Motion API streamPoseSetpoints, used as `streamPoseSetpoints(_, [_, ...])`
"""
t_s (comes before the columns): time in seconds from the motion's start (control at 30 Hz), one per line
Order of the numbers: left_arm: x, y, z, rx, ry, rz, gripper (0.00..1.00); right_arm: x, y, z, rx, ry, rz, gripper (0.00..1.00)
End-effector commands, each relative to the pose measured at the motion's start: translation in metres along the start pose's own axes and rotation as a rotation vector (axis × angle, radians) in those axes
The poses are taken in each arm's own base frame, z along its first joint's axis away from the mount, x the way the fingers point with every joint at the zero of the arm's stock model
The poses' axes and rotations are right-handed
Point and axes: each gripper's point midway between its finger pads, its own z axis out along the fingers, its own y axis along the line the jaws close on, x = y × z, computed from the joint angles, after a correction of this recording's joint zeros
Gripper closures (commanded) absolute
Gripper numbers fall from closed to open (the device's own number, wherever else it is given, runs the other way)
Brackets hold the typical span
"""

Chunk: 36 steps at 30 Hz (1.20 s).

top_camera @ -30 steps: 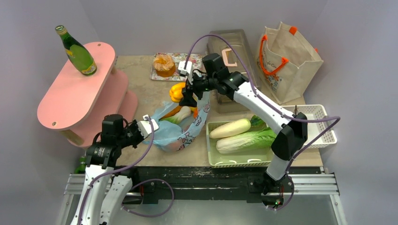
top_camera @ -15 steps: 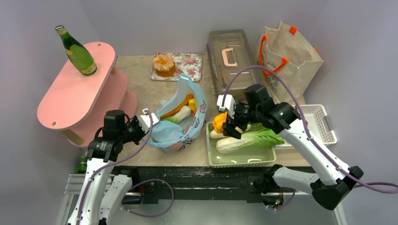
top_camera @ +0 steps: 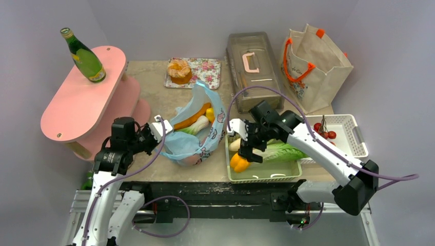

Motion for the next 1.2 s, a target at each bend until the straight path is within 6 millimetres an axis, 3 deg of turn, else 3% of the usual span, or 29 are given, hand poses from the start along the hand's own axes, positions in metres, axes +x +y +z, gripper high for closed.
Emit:
streamPoseSetpoints(0.0, [-0.020,0.003,-0.009,-0.010,-0.068,0.027,1.00,-0.087,-0.009,-0.056,0.022,-0.269,-0.061,0.01])
streamPoseSetpoints(0.13, [-0.030,-0.004,-0.017,0.004,-0.119,0.044,1.00,-0.153,-0.019,-0.087,0.032,-0.446,-0.107,0.06])
streamPoseSetpoints(0.23, [-0.040,-0.010,-0.023,0.014,-0.179,0.077,1.00,-0.213,-0.033,-0.103,0.077,-0.647,-0.086,0.40])
streamPoseSetpoints(0.33, [-0.044,-0.012,-0.027,0.012,-0.199,0.095,1.00,-0.256,-0.033,-0.079,0.101,-0.709,-0.151,0.69])
streamPoseSetpoints(0.4, [-0.044,-0.011,-0.028,0.012,-0.190,0.102,1.00,-0.273,-0.035,-0.050,0.089,-0.679,-0.194,0.74])
streamPoseSetpoints(0.53, [-0.045,-0.008,-0.031,-0.007,-0.181,0.096,1.00,-0.264,-0.057,0.022,0.118,-0.541,-0.293,0.78])
streamPoseSetpoints(0.63, [-0.049,-0.006,-0.033,-0.013,-0.183,0.054,1.00,-0.251,-0.071,0.059,0.130,-0.455,-0.414,0.76])
streamPoseSetpoints(0.7, [-0.048,-0.010,-0.034,0.007,-0.173,0.037,1.00,-0.241,-0.085,0.075,0.154,-0.416,-0.477,0.68])
streamPoseSetpoints(0.87, [-0.045,-0.009,-0.031,0.008,-0.164,0.028,1.00,-0.211,-0.102,0.120,0.131,-0.370,-0.649,0.36])
streamPoseSetpoints(0.9, [-0.044,-0.009,-0.029,0.014,-0.159,0.022,1.00,-0.202,-0.106,0.139,0.125,-0.363,-0.723,0.31])
streamPoseSetpoints(1.07, [-0.043,-0.007,-0.026,0.016,-0.150,0.013,1.00,-0.208,-0.117,0.164,0.126,-0.367,-0.799,0.22])
streamPoseSetpoints(1.17, [-0.041,-0.007,-0.025,0.019,-0.142,0.009,1.00,-0.198,-0.119,0.184,0.085,-0.317,-0.824,0.21])
